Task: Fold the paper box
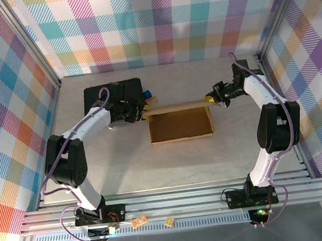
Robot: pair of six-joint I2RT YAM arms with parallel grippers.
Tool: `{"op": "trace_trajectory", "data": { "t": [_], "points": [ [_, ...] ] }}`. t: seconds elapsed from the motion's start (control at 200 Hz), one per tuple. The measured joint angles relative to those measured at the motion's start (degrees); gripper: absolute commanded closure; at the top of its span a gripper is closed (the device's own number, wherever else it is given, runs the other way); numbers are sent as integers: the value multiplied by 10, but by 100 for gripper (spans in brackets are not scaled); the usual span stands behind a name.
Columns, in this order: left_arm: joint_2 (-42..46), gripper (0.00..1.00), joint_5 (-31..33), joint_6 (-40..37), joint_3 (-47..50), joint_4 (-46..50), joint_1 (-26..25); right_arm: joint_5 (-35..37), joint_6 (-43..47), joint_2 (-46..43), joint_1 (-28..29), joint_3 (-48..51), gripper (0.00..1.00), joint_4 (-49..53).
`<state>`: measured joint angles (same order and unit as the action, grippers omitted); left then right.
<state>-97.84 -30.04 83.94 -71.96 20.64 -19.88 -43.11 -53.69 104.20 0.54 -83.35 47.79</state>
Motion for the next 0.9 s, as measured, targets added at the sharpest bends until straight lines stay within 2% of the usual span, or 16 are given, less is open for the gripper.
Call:
{"op": "trace_trajectory", "data": {
  "t": [0.48, 0.9],
  "points": [
    [0, 76, 30, -84, 10, 60, -41, 44, 151, -54, -5, 97, 100, -12],
    [0, 76, 55, -170, 23, 112, -70, 82, 256, -57, 2, 117, 91, -13]
  ]
}}
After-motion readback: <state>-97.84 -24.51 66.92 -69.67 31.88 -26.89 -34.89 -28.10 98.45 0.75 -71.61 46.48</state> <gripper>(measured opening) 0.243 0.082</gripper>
